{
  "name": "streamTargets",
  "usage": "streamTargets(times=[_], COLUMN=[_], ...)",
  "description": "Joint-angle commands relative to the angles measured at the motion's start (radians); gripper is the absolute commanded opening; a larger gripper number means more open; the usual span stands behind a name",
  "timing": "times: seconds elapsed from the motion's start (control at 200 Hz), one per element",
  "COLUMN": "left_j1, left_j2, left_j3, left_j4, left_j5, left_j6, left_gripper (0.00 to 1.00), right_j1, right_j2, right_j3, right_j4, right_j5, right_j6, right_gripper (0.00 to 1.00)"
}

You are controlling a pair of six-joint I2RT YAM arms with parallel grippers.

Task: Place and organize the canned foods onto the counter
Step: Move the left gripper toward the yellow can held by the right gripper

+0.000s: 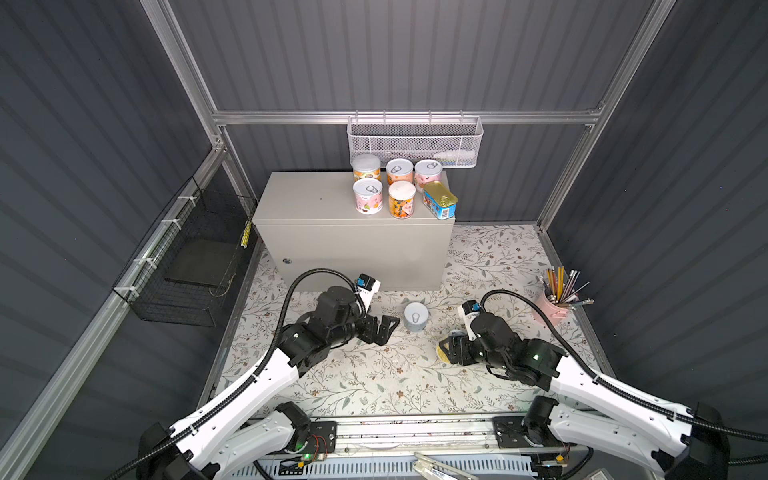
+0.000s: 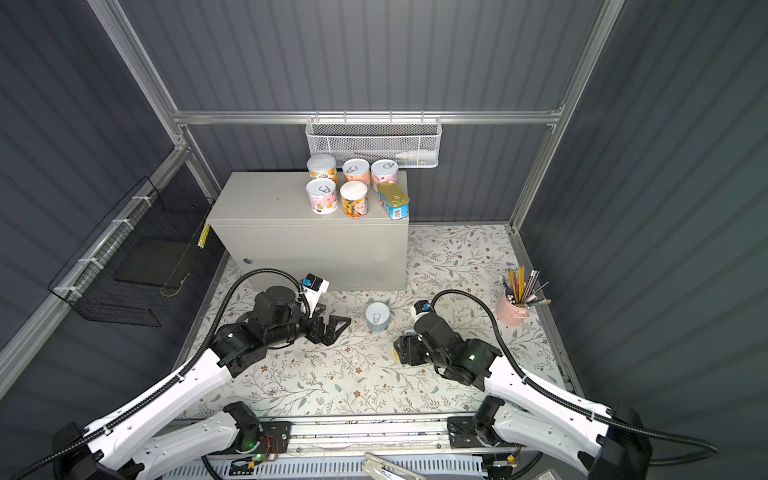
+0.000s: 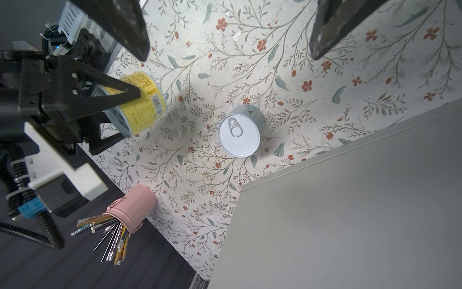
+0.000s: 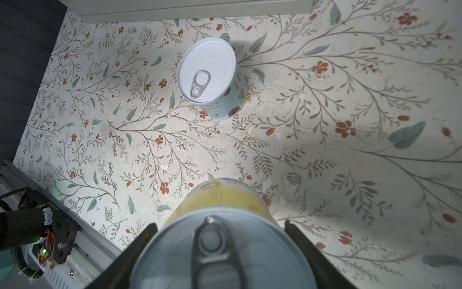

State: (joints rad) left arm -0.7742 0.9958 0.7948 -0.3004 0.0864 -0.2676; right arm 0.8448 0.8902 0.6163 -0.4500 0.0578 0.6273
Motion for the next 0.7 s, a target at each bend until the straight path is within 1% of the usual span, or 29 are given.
streamTargets(times=[0.0,0.125,0.27,0.335,0.48,0.695], left_j1=[-0.081,-0.188,-0.358,-0.410,-0.429,-0.433], left_j2=[0.058,0.131,0.222,0.269,0.330,0.360], left_j3=[-0.021,-0.031,-0.015,-0.001,0.003,0.007], left_j4=[0.087,0.180,0.277,0.306,0.399,0.459], left_j5=[-0.089,-0.112,-0.141,-0.142,-0.104,-0.092], left_j6=[-0.028,-0.020,0.079,0.118,0.125,0.156], left_gripper=[1.00,1.00,1.00,1.00,1.00,1.00], right_j1=[-0.008,-0.019,-0.027,-0.029,-0.030,-0.031], right_j2=[-0.040,-0.058,-0.078,-0.083,-0.119,-0.176], right_j3=[0.007,0.010,0.007,0.011,0.008,0.002], right_j4=[-0.005,-0.033,-0.051,-0.060,-0.080,-0.094], right_j5=[-0.039,-0.077,-0.135,-0.164,-0.181,-0.205], right_j6=[-0.007,-0.014,-0.007,-0.004,0.013,0.032], right_gripper=[0.65,0.66,0.66,0.66,0.66,0.66])
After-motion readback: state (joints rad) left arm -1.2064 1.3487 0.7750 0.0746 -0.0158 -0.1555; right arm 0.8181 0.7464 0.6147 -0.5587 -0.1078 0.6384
